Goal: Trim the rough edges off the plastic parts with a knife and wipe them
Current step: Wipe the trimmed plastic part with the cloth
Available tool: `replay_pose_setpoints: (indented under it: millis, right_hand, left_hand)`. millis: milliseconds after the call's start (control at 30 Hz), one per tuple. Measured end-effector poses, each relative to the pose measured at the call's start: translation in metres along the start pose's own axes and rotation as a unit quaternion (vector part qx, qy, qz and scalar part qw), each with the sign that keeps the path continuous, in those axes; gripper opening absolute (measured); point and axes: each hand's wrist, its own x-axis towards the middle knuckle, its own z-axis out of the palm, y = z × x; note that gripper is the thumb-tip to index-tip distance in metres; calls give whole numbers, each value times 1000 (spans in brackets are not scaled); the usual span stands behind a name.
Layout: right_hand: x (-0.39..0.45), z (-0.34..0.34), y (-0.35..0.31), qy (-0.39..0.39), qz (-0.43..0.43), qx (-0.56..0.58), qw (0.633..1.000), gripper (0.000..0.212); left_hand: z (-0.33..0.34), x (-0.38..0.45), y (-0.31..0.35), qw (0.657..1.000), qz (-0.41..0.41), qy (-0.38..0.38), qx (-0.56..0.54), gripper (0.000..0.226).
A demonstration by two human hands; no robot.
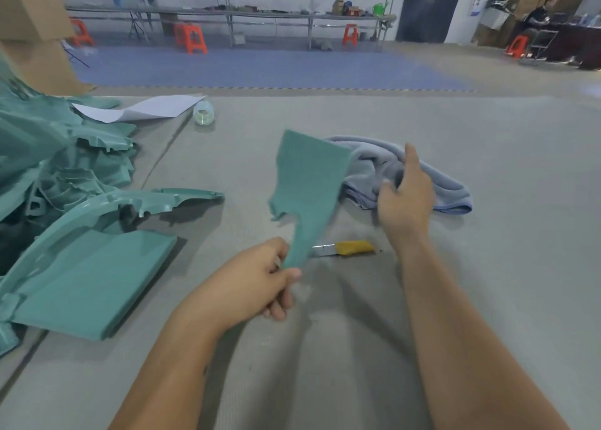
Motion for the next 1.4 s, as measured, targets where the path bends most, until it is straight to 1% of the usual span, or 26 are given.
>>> replay_pose_setpoints:
  millis: [33,67,133,167,200,300,367,433,467,500,567,600,633,667,700,733,767,833,900,967,1000,1033,1167,1267,1333,1400]
  right_hand:
    - [3,-5,11,31,1,-135,990,66]
    - [6,-11,22,29,40,-216,975,68]
    - [8,-22,38,-36,155,-281,946,68]
    - [8,-26,44,-70,185,-304,932,64]
    - [6,-28,47,-84,183,-333,921,58]
    - [1,-26,43,-40,104,-397,911,32]
    - [2,-28,28,-43,98,-382,918,22]
    - [6,-33,3,-42,90,-311,945,21]
    - [7,-38,-15,-12,53,-265,963,24]
    - [6,-41,-33,48,-15,-213,976,26]
    - [-5,-42,-72,195,-179,-95,960,26]
    - [-14,-37,-87,215,-226,-43,949,25]
    - [-26,-28,-100,183,-244,21,952,23]
    - [-41,-16,-109,104,-214,87,967,23]
    - [-57,-4,-115,3,-145,151,978,26]
    - [-72,8,-116,-86,-70,217,970,30]
    - [-85,19,-113,-147,-3,272,951,35]
    - [-97,33,-101,-213,103,338,911,36]
    - [-97,31,-93,-272,148,400,863,28]
    - [-92,21,-89,-326,148,468,808,26]
    - [-90,17,-87,-351,138,478,794,27]
    - [-88,13,-85,-371,128,461,796,28]
    - [-85,12,-83,-424,122,313,841,19]
    - [-94,18,-87,-450,118,228,855,3]
    - [-100,22,-88,-464,115,237,846,6]
    - [-101,24,-87,-476,109,256,834,6]
  left_hand:
    - [-4,0,-1,1000,-1,20,-15,10]
    - [-7,1,-3,999,3,39,-27,9]
    - [-11,4,-5,996,5,65,-62,9]
    - [-12,5,-5,994,-1,69,-81,9]
    - [-11,6,-6,993,-8,72,-93,10]
    - [-10,11,-7,990,-26,84,-109,16]
    - [-10,14,-8,986,-28,104,-129,16]
    - [-9,15,-7,982,-25,126,-142,15]
    - [-8,15,-6,980,-22,133,-143,15]
    - [-7,16,-6,979,-17,139,-146,15]
    - [-4,17,-7,978,-5,148,-149,11]
    - [-3,17,-7,977,-1,153,-148,9]
    - [-2,18,-7,976,1,158,-148,8]
    - [-2,18,-7,975,-1,163,-153,6]
    - [-2,18,-8,972,-7,166,-168,4]
    - [-2,18,-10,966,-17,168,-195,7]
    - [-4,18,-11,959,-24,168,-227,12]
    - [-7,19,-13,950,-14,159,-267,17]
    - [-12,18,-16,949,2,139,-283,20]
    - [-16,16,-18,954,11,118,-277,24]
    - [-17,15,-17,956,15,111,-272,23]
    - [-16,14,-16,957,17,112,-269,22]
    - [-9,20,-13,937,20,225,-265,12]
    - [-5,24,-7,877,27,246,-412,20]
    - [-7,25,-3,832,28,237,-501,23]
    - [-9,25,-1,812,27,219,-540,23]
